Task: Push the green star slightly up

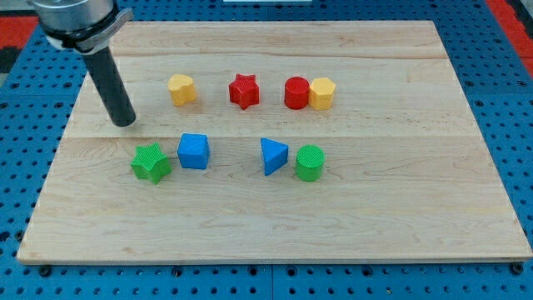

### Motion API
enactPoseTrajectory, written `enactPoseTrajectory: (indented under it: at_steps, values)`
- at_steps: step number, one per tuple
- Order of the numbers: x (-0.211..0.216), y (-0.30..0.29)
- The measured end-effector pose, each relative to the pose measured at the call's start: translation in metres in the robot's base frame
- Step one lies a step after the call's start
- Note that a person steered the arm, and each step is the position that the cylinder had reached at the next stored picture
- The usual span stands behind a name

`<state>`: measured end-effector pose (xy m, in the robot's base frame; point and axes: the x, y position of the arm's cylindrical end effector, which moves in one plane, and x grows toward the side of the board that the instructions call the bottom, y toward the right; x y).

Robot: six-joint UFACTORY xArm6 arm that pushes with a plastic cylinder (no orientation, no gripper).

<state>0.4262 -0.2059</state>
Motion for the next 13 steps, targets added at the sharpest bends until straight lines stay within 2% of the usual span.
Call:
enactPoseTrajectory:
  at_steps: [2,6,8,12,13]
  values:
    - [0.06,-0.002]
    - [0.115,0.002]
    - [0.115,0.043]
    - [0.085,0.042]
    - [0.085,0.018]
